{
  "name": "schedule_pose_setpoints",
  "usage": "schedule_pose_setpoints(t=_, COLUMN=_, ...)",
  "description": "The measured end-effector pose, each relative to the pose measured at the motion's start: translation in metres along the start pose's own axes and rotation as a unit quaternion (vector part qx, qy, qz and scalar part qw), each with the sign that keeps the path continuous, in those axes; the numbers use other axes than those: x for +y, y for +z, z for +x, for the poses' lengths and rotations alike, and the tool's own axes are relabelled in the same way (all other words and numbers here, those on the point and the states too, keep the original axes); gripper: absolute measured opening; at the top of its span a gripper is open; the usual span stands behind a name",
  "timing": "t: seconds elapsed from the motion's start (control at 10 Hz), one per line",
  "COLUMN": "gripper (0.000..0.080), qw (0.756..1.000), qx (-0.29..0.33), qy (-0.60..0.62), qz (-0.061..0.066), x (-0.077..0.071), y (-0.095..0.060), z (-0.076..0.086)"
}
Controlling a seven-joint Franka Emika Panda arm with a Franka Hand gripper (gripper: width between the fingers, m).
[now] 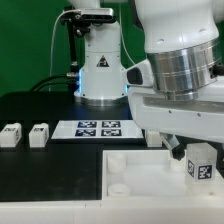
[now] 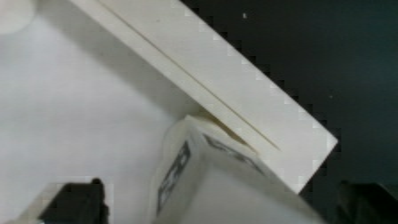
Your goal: Assemble one leg
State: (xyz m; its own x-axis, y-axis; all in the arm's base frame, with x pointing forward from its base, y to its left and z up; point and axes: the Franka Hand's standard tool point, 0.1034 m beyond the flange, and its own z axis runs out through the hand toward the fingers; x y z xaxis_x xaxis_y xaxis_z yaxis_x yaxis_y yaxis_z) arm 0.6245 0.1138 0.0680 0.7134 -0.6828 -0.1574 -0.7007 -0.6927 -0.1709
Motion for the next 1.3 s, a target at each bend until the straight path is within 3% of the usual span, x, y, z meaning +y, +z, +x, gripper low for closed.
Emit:
schedule_pose_setpoints(t=0.1, gripper=0.0648, qw=0.997, qx=0.006, qy=-0.078, qz=-0.008, x=0.001, y=0.0, z=0.0)
schedule_pose_setpoints(t=0.2, gripper=0.0649, qw=0.986, qx=0.019, qy=-0.162, qz=-0.026, x=0.0, y=-0.001, z=0.001)
schedule_pose_setpoints(t=0.4, gripper=0.0649, qw=0.95, qx=0.025, qy=-0.309, qz=-0.04, x=0.003, y=-0.004, z=0.008)
schedule_pose_setpoints(t=0.5, gripper=0.0649, qw=0.935, qx=0.027, qy=-0.35, qz=-0.041, x=0.005, y=-0.005, z=0.012)
schedule_pose_setpoints(t=0.6, gripper=0.0649, qw=0.949, qx=0.028, qy=-0.312, qz=-0.038, x=0.004, y=-0.004, z=0.01)
schedule_pose_setpoints(t=0.7, gripper=0.0557, qw=0.949, qx=0.028, qy=-0.311, qz=-0.038, x=0.005, y=-0.004, z=0.01)
schedule_pose_setpoints(t=0.8, gripper=0.0557, qw=0.963, qx=0.028, qy=-0.266, qz=-0.034, x=0.004, y=-0.003, z=0.009)
schedule_pose_setpoints(t=0.9, gripper=0.0355, qw=0.973, qx=0.029, qy=-0.225, qz=-0.032, x=0.003, y=-0.003, z=0.009)
schedule_pose_setpoints(t=1.0, gripper=0.0292, qw=0.984, qx=0.03, qy=-0.171, qz=-0.03, x=0.003, y=-0.003, z=0.008)
schedule_pose_setpoints(t=1.3, gripper=0.0292, qw=0.999, qx=0.033, qy=0.008, qz=-0.02, x=0.001, y=-0.001, z=0.008)
